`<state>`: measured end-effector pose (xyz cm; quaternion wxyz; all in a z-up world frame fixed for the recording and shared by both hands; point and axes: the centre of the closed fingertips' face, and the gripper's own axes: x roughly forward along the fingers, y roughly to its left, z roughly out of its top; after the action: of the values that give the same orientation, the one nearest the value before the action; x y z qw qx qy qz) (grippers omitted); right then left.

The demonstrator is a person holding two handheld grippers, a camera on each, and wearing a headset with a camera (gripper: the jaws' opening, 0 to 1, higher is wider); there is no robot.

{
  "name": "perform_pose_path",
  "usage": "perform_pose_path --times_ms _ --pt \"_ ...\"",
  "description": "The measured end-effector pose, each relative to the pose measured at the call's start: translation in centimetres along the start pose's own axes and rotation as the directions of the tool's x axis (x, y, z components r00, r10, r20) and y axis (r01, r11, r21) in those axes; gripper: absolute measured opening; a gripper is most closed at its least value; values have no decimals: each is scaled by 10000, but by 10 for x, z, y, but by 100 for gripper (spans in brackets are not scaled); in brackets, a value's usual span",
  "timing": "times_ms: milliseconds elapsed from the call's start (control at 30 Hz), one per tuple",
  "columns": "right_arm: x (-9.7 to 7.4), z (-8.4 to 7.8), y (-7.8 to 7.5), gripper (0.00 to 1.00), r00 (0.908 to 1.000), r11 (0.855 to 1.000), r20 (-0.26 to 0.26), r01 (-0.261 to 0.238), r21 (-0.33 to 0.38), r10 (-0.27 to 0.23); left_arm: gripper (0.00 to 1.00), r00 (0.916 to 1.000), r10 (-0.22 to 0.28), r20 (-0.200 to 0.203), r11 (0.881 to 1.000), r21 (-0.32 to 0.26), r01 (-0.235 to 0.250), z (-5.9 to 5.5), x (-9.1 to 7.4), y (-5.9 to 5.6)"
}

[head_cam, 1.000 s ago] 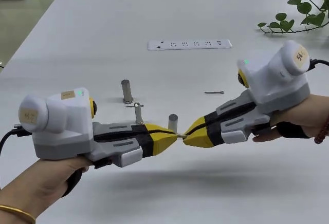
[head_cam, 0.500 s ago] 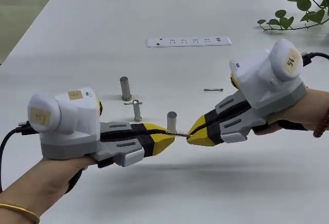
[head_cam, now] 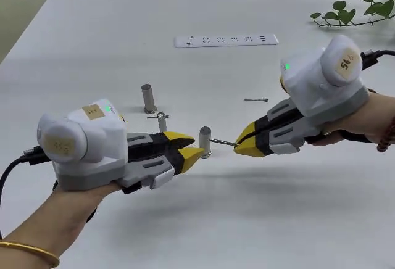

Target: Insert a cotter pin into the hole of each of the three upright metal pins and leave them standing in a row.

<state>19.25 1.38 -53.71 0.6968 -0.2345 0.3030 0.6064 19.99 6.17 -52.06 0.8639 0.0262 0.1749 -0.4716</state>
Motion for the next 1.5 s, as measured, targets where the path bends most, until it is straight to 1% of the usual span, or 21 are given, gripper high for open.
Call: perform_pose_path --times_ms 67,133,167,267,467,533,700,767,800,867,967,1033,1200,1300,1500 --pt "1 -4 -6 0 9998 9999 -131 125 -22 -126 15 9995 254 -165 9993 273 -249 -2 4 3" --pt "2 -8 -12 0 9994 9997 -275 223 -21 -223 17 9994 301 -188 9993 246 -296 -3 7 4" --pt "2 -10 -15 0 9991 9996 -324 269 -48 -270 17 9989 416 -224 9988 284 -410 -4 9 6" --pt "3 -14 -19 0 9988 9996 -415 270 -72 -273 17 9970 688 -345 9967 462 -672 -7 13 11" --pt "7 -22 -26 0 9976 9997 -654 239 -105 -245 20 9930 1036 -569 9940 398 -1015 -14 22 20" --pt "9 -23 -28 0 9972 9997 -711 206 -124 -215 20 9912 1153 -653 9925 488 -1123 -17 26 23" --pt "12 -24 -31 0 9971 9997 -739 137 -183 -150 21 9881 1273 -863 9909 544 -1229 -23 37 27" --pt "13 -24 -33 0 9971 9997 -737 151 -171 -163 21 9853 1345 -1051 9895 667 -1280 -28 40 29" --pt "13 -23 -33 0 9972 9997 -727 151 -178 -163 21 9843 1353 -1134 9894 684 -1281 -30 42 30" --pt "13 -23 -33 0 9973 9997 -724 130 -227 -146 21 9839 1345 -1173 9894 699 -1269 -32 45 31" --pt "14 -22 -35 0 9975 9996 -697 127 -254 -144 19 9802 1327 -1470 9890 853 -1211 -39 50 32" --pt "15 -21 -36 0 9975 9996 -695 101 -267 -119 19 9791 1346 -1524 9883 916 -1216 -40 53 33" --pt "16 -21 -36 0 9975 9995 -697 65 -301 -86 18 9784 1372 -1546 9878 949 -1235 -39 54 34" --pt "16 -19 -37 0 9977 9993 -681 46 -362 -71 17 9793 1352 -1506 9887 847 -1234 -38 57 34" --pt "17 -19 -38 0 9969 9987 -778 31 -517 -71 14 9798 1321 -1504 9890 868 -1200 -38 60 34"
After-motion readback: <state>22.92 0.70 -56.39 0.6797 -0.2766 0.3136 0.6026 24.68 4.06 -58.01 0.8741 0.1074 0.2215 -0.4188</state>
